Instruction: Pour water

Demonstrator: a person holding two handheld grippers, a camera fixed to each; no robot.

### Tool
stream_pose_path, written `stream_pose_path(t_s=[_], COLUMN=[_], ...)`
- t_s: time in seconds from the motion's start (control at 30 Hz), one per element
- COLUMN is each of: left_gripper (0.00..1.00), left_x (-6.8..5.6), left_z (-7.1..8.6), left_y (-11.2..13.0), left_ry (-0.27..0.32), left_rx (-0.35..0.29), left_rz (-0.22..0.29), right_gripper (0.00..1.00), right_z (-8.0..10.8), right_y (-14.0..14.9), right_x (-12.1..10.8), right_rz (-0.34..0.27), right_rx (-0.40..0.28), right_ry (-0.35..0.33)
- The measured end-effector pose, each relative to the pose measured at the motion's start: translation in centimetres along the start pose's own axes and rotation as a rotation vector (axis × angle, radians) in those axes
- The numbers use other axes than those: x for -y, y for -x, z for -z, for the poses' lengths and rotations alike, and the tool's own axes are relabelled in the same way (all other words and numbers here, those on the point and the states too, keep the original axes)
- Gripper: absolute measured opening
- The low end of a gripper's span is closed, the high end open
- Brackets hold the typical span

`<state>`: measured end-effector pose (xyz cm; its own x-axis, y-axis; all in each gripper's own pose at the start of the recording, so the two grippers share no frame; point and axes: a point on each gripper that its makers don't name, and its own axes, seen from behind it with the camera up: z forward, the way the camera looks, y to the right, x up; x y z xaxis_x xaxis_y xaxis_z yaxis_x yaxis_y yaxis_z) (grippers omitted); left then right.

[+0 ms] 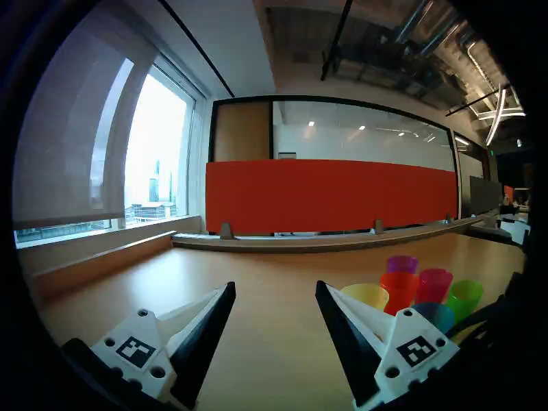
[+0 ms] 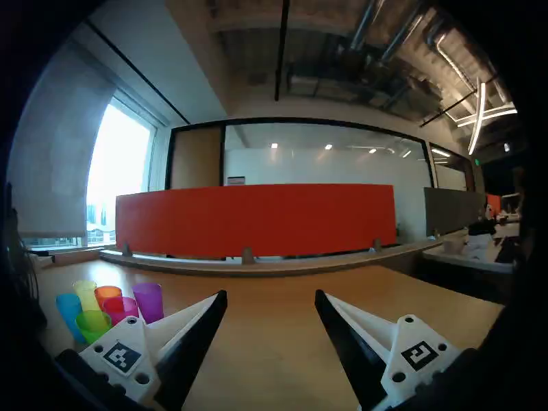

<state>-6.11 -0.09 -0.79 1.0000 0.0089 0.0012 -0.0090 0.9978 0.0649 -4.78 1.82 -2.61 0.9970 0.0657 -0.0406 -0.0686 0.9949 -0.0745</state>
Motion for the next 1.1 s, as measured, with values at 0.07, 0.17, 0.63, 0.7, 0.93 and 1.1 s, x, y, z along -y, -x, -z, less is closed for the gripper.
stream_pose_path(t_s=[0.07,0.17,0.63,0.7,0.93,1.1], left_gripper=[0.86,0.86,0.86,0.86,0.86,0.86], left_x=[0.0,0.0,0.0,0.0,0.0,0.0], left_z=[0.0,0.0,0.0,0.0,0.0,0.0], left_y=[0.0,0.0,0.0,0.0,0.1,0.1], left_ry=[0.0,0.0,0.0,0.0,0.0,0.0], left_rx=[0.0,0.0,0.0,0.0,0.0,0.0], left_rz=[0.0,0.0,0.0,0.0,0.0,0.0], right_gripper=[0.99,0.99,0.99,0.99,0.99,0.99], right_z=[-0.1,-0.2,-0.3,-0.3,-0.4,-0.5], right_y=[0.1,0.3,1.0,1.0,1.4,1.5], right_x=[-0.1,-0.2,0.2,0.2,0.1,0.1], right_rz=[0.004,0.007,0.026,0.025,0.025,0.026], right_rx=[0.002,0.005,0.038,0.043,0.063,0.068], right_ry=[0.001,0.001,-0.007,-0.007,-0.003,-0.004])
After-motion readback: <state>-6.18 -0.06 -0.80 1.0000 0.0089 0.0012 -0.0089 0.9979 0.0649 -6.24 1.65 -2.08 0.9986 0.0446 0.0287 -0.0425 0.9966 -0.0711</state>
